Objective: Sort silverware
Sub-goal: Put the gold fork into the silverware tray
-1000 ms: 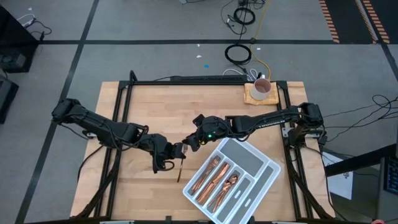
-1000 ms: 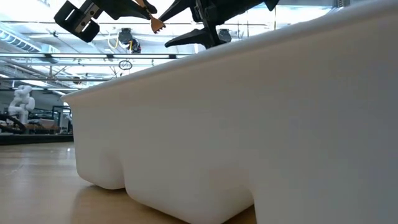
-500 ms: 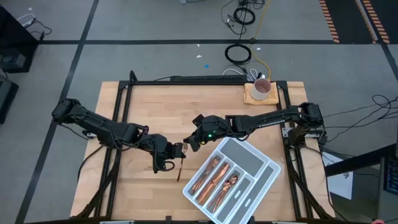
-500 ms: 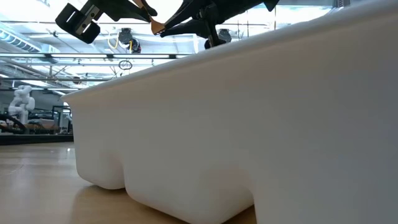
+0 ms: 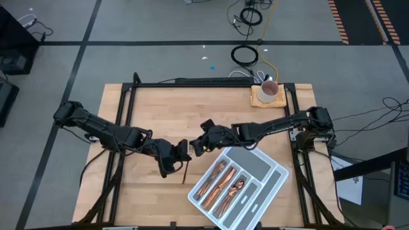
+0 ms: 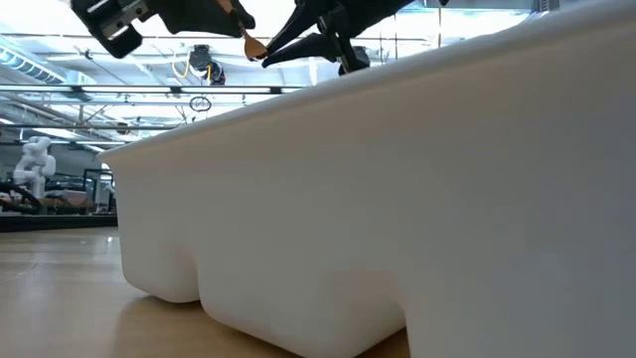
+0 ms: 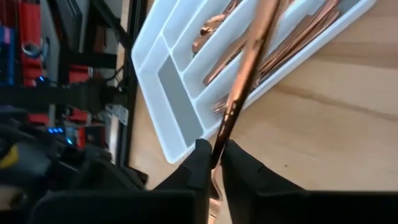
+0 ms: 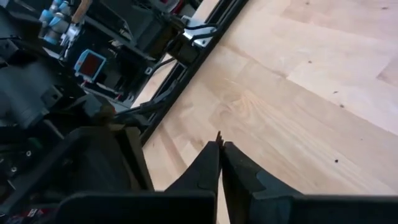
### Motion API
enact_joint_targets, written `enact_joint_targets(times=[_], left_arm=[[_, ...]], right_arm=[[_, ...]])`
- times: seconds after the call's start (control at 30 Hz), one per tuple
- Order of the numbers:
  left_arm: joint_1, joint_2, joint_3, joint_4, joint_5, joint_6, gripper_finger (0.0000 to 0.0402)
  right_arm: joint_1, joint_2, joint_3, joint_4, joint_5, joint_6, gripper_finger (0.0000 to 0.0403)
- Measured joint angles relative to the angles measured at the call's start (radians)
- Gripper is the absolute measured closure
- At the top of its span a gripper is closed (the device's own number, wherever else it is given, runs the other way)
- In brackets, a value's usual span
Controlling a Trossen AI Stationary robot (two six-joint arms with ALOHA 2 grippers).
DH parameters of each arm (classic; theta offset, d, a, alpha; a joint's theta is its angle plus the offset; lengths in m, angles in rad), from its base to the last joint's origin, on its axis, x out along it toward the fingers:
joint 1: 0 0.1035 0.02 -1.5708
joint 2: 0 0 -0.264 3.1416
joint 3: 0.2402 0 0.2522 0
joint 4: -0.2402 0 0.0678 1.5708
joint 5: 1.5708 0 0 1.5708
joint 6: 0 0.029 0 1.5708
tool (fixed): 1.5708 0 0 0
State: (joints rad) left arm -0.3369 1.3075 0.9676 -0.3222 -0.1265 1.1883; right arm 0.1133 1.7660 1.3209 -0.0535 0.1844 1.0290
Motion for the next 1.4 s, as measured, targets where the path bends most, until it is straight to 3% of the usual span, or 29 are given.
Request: enact_joint_targets(times=[0.17,0.33,0.47,0.63,0.8,1.0,1.1,1.4], left_arm=[[-0.012,0.000,0.000,-0.008,-0.036,-0.101,0.0314],[-0.010,0.000,0.000,0.009,-0.062,-0.106,0.0256],[-0.018,0.000,0.000,0.005,-0.125,-0.128,0.0228],[-0.037,0.000,0.000,-0.012,-0.379,-0.265,0.0222],[-0.038,0.000,0.000,-0.017,-0.519,-0.294,0.0222],[-0.038,0.000,0.000,-0.016,-0.532,-0.400,0.0222],[-0.038,0.000,0.000,-0.017,-0.534,-0.469,0.0222],[-0.038,0.000,0.000,-0.016,-0.533,-0.624,0.0222]], right_arm=[[0.011,0.000,0.000,-0.004,0.017,-0.017,0.0403],[0.021,0.000,-0.001,-0.014,0.008,0.002,0.0402],[0.045,0.000,-0.001,-0.116,0.112,0.088,0.0402],[0.153,0.000,-0.002,-0.290,0.275,0.249,0.0402],[0.279,0.000,-0.002,-0.397,0.397,0.445,0.0402],[0.417,-0.001,-0.046,-0.546,0.580,0.766,0.0402],[0.452,0.000,-0.114,-0.503,0.626,0.868,0.0402],[0.415,0.000,-0.225,-0.271,0.624,0.754,0.0402]])
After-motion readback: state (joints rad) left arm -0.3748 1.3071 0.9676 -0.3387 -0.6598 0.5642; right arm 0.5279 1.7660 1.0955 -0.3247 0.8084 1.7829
